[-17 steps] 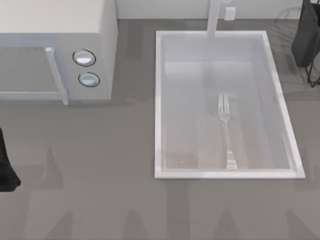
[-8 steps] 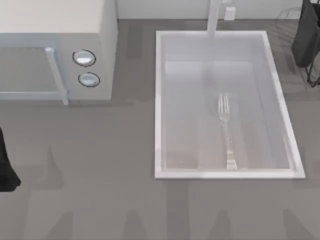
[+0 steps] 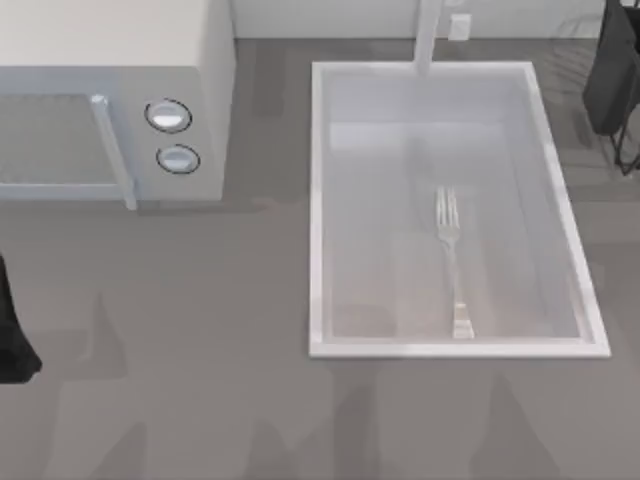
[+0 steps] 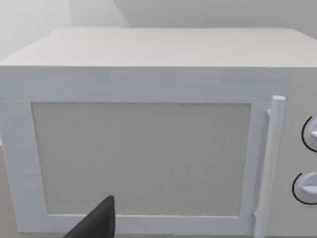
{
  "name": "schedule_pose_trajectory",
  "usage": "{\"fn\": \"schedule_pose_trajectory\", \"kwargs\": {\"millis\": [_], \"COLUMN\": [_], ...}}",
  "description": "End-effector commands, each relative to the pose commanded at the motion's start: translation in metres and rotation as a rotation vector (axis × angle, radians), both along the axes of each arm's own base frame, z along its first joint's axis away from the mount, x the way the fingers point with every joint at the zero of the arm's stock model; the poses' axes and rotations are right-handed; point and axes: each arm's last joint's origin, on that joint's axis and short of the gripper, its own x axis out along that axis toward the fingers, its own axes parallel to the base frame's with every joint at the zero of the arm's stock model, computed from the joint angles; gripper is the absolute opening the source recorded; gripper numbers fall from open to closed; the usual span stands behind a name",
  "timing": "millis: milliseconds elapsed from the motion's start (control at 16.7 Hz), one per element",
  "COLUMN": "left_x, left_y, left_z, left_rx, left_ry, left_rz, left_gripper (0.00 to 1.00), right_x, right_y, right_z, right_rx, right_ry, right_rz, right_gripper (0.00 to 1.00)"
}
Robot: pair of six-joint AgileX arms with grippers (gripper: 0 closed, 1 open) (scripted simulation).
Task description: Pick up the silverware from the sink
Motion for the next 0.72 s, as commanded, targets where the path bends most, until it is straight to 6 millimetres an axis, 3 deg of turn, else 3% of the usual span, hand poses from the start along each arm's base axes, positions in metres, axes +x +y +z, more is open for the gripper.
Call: {"fn": "schedule_pose_trajectory", "kwargs": {"millis": [180,360,540,720], "left_x": [0.0,0.0,0.0,0.0], "left_y": [0.0,0.0,0.0,0.0], "left_z": [0.0,0.0,0.0,0.0], "left_rx": [0.0,0.0,0.0,0.0], "left_ry": [0.0,0.0,0.0,0.0], "left_rz": [0.0,0.0,0.0,0.0], "left_gripper": [1.0,1.0,1.0,1.0], "right_x": [0.047,0.107,0.168,0.22], "right_y": [0.016,0.039,0.069,0.101], "right_z": [0.031,0.044,0.033,0.002], "right_rx": [0.02,0.023,0.007,-0.026], "right_ry": [0.195,0.399,0.601,0.785], "right_rz": [0.018,0.028,0.031,0.027], "right_gripper": [1.0,1.0,1.0,1.0]}}
